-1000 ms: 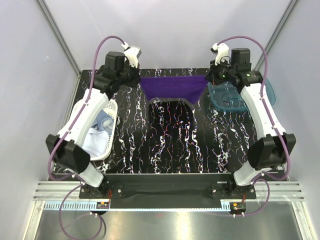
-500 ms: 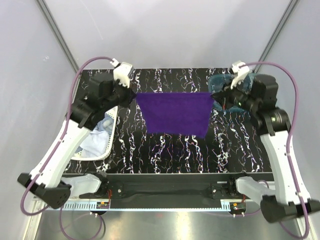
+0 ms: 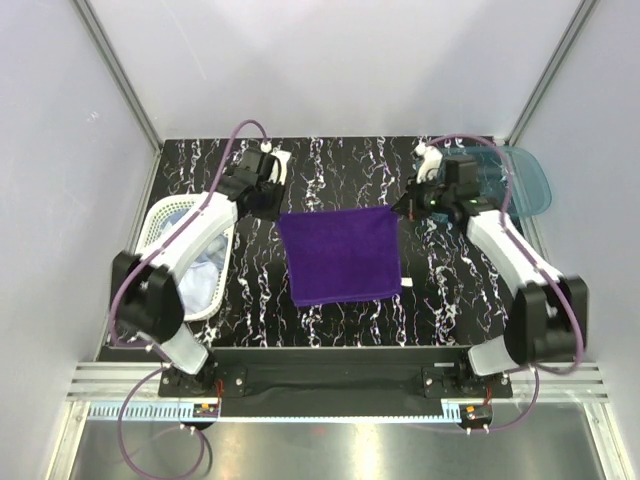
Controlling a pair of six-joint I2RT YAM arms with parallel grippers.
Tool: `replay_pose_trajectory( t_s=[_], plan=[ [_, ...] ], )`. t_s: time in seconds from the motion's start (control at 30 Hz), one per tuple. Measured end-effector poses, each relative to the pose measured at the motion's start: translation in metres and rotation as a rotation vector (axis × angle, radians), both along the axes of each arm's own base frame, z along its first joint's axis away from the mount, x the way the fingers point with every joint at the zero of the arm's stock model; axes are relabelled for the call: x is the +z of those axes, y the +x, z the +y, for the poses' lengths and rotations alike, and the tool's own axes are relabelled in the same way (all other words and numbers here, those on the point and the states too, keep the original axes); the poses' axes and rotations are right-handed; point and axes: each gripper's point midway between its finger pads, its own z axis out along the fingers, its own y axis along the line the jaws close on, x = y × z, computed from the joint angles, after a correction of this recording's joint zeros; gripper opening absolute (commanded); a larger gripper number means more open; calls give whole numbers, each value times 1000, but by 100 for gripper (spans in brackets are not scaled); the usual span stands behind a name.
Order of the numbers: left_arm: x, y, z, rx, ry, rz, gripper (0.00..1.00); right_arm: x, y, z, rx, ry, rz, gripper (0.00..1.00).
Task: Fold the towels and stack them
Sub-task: Fold the towel
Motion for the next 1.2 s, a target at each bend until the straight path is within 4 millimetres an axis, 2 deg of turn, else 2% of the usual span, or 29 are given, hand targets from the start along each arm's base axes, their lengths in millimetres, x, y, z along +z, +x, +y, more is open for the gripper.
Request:
replay_pose_trajectory(
  t_s=[0.1,0.23,0.3,0.37,0.57,0.77,0.9,0.97,1.07,1.2],
  plan=[
    [-30,31,6,23,27,66,0,-42,26,1,7,-50,71,0],
    [-56,90,5,30,8,89,0,-75,89,4,23,-120,78,0],
    [-63,107,5,26,-7,89,0,-84,111,5,28,-140,67,0],
    [-68,117,6,24,-17,92,0,-89,124,6,35,-152,58,0],
    [-66,131,5,0,-43,78,0,-90,141,5,56,-189,24,0],
    [-62,134,2,-29,-41,62,0,-89,145,0,70,-237,-5,0],
    [-65,130,4,-36,-33,69,0,-92,142,-2,72,-249,5,0],
    [-70,123,6,-41,-26,87,0,-95,133,-4,72,-251,21,0],
    [-73,107,10,-51,-16,112,0,-101,110,-8,69,-251,60,0],
    [-65,86,11,-64,-26,122,0,-94,84,-11,49,-234,85,0]
  ],
)
